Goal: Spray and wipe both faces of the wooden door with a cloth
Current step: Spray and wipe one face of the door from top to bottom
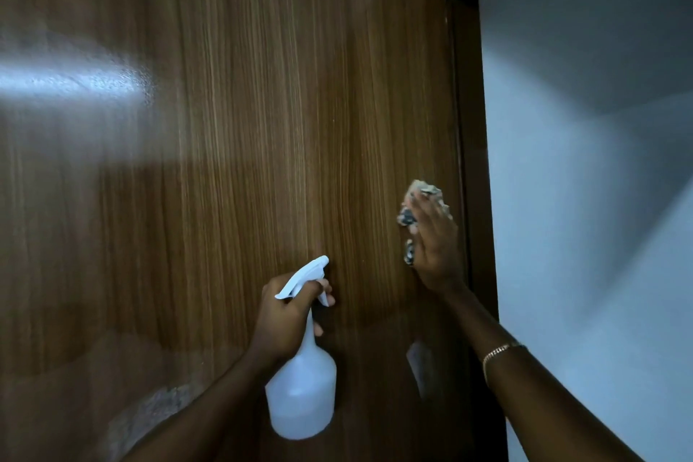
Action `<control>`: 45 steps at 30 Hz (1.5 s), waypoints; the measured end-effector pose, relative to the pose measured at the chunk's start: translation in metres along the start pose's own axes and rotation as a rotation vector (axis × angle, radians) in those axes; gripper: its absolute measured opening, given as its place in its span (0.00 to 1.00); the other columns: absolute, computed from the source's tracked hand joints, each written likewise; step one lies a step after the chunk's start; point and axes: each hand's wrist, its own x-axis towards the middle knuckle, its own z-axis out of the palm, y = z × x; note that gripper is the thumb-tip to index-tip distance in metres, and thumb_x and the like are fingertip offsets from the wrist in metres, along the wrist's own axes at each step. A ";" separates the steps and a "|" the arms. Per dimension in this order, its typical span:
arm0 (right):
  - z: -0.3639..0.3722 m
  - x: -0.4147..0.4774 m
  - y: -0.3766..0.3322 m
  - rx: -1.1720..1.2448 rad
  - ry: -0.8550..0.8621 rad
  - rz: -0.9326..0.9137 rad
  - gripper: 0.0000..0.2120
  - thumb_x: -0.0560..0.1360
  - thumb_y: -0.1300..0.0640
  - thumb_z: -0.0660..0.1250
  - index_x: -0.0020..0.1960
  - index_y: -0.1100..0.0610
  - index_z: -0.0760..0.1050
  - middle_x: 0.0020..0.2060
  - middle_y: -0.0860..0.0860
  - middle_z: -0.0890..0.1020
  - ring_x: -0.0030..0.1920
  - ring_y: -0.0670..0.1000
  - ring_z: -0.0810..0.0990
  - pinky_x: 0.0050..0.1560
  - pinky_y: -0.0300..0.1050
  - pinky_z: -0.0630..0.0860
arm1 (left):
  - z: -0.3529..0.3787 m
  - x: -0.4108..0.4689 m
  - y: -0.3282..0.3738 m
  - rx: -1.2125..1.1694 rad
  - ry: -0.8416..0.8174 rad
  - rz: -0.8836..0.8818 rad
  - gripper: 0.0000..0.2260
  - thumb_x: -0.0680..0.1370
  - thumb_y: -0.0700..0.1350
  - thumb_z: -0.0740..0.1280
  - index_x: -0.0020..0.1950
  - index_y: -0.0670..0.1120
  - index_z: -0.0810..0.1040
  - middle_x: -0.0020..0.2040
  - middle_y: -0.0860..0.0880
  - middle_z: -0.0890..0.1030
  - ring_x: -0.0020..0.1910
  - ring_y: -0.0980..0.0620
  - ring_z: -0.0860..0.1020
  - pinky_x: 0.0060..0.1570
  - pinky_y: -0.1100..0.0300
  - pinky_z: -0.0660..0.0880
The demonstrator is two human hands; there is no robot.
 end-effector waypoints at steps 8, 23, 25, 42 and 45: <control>-0.007 0.072 -0.013 0.038 0.136 0.216 0.23 0.84 0.59 0.55 0.79 0.54 0.62 0.79 0.51 0.63 0.80 0.50 0.56 0.76 0.64 0.58 | 0.002 0.007 0.006 0.038 0.051 0.000 0.12 0.84 0.37 0.64 0.45 0.35 0.83 0.39 0.39 0.85 0.35 0.32 0.82 0.27 0.52 0.78; 0.017 -0.127 -0.040 -0.008 0.067 0.497 0.25 0.85 0.55 0.55 0.80 0.57 0.58 0.81 0.53 0.57 0.81 0.54 0.51 0.78 0.61 0.54 | 0.030 -0.048 -0.039 0.050 0.050 -0.076 0.12 0.80 0.44 0.65 0.44 0.39 0.84 0.40 0.40 0.85 0.31 0.32 0.81 0.28 0.49 0.78; 0.021 -0.169 -0.057 -0.055 -0.143 0.274 0.27 0.84 0.54 0.55 0.81 0.56 0.55 0.81 0.53 0.55 0.81 0.56 0.51 0.78 0.63 0.54 | 0.036 -0.053 -0.044 0.060 0.040 -0.067 0.12 0.80 0.44 0.65 0.43 0.39 0.84 0.40 0.41 0.86 0.29 0.33 0.80 0.27 0.49 0.77; -0.027 -0.190 -0.012 -0.047 0.048 0.658 0.25 0.73 0.69 0.72 0.68 0.53 0.78 0.64 0.58 0.72 0.62 0.59 0.71 0.60 0.52 0.77 | 0.047 -0.156 -0.122 0.273 0.200 -0.012 0.10 0.79 0.50 0.67 0.39 0.51 0.79 0.29 0.49 0.78 0.26 0.47 0.78 0.26 0.48 0.75; -0.013 -0.158 -0.050 0.077 0.066 0.652 0.23 0.79 0.60 0.68 0.73 0.52 0.73 0.68 0.57 0.71 0.67 0.55 0.71 0.65 0.49 0.74 | 0.037 -0.155 -0.117 0.274 0.189 0.030 0.08 0.80 0.48 0.67 0.41 0.53 0.79 0.31 0.53 0.77 0.28 0.51 0.77 0.29 0.58 0.72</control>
